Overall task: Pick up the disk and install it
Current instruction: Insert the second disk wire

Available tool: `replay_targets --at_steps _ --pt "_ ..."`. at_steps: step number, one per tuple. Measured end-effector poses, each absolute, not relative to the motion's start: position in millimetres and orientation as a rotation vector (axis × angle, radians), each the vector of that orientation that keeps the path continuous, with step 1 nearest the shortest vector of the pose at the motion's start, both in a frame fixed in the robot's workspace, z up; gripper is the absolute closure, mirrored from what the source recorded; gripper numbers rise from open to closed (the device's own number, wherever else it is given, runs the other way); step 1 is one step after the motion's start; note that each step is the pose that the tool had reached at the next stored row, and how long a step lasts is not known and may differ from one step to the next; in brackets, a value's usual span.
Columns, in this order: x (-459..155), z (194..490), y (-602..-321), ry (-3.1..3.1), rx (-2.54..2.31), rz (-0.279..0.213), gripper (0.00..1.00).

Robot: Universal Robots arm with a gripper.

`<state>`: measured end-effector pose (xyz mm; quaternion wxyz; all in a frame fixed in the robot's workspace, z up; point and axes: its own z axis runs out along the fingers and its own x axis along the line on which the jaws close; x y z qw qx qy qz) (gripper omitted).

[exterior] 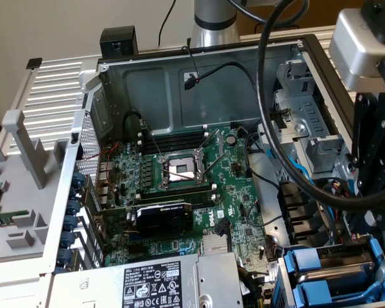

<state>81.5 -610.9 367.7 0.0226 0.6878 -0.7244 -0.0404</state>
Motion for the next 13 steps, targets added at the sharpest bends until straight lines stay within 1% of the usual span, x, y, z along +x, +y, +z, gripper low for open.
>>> replay_targets --at_steps 1,8,10,13 --pt "81.4 367.7 -610.9 -2.244 2.130 -0.125 0.85" --pt "81.3 367.7 -610.9 -2.244 2.130 -0.125 0.85" --pt "81.2 367.7 -610.9 -2.244 2.130 -0.125 0.89" --pt "81.2 366.5 -611.4 -2.244 2.130 -0.125 0.89"
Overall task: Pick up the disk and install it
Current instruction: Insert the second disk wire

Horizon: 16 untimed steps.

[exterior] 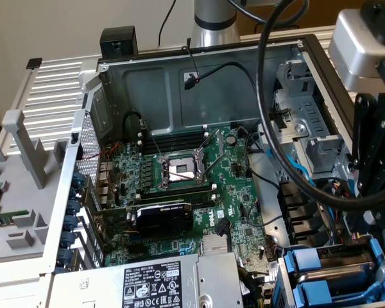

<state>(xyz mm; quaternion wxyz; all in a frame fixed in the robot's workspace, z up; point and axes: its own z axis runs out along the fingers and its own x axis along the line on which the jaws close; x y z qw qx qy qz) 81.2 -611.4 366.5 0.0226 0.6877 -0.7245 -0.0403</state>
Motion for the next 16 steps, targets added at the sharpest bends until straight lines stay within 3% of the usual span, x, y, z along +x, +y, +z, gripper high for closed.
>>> replay_targets --at_steps 16 --pt "88 354 -616 -2.246 2.132 -0.122 0.89"
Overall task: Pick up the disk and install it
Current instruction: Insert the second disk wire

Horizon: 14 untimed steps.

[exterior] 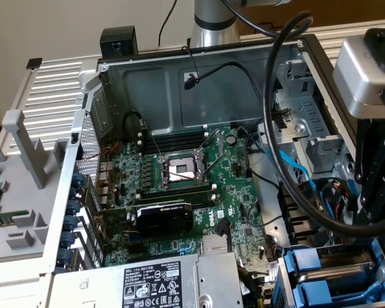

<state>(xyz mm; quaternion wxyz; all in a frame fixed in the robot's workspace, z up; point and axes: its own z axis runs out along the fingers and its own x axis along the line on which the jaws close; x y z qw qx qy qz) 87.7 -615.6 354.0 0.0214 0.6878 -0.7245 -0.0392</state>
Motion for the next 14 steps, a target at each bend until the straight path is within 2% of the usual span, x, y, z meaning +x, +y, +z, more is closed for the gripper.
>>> replay_targets --at_steps 14 --pt "89.9 349.3 -613.5 -2.259 2.146 -0.137 0.89"
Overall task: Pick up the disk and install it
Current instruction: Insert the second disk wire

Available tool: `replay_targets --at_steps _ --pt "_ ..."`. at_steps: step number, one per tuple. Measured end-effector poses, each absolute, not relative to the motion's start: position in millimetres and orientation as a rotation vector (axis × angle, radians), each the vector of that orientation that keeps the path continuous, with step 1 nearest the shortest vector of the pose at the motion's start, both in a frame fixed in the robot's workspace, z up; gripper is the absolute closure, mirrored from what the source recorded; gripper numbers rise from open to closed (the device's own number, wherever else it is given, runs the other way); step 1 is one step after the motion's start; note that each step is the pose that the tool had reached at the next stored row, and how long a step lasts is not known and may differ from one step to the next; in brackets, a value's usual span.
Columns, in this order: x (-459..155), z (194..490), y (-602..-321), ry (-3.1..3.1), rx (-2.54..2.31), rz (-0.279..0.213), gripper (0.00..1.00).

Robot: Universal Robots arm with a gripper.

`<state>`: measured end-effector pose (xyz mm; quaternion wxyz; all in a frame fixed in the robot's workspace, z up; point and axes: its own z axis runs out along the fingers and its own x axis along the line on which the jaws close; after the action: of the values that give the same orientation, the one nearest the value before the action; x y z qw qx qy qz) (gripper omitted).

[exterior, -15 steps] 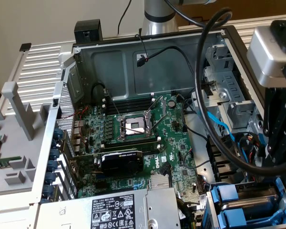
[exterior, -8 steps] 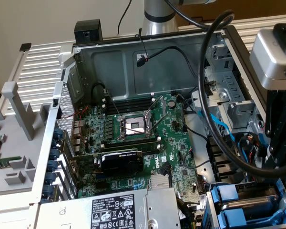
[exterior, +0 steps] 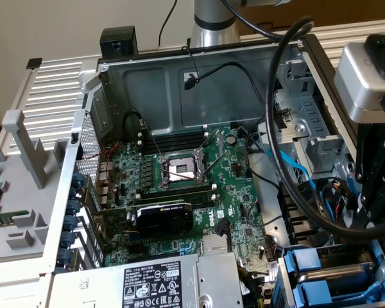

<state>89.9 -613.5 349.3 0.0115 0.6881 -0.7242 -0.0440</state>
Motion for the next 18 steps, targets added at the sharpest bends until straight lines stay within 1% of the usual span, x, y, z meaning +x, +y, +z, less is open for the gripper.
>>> replay_targets --at_steps 6,18 --pt "86.4 347.9 -613.6 -2.264 2.152 -0.144 0.89" --pt "83.9 344.2 -613.5 -2.283 2.162 -0.125 0.89"
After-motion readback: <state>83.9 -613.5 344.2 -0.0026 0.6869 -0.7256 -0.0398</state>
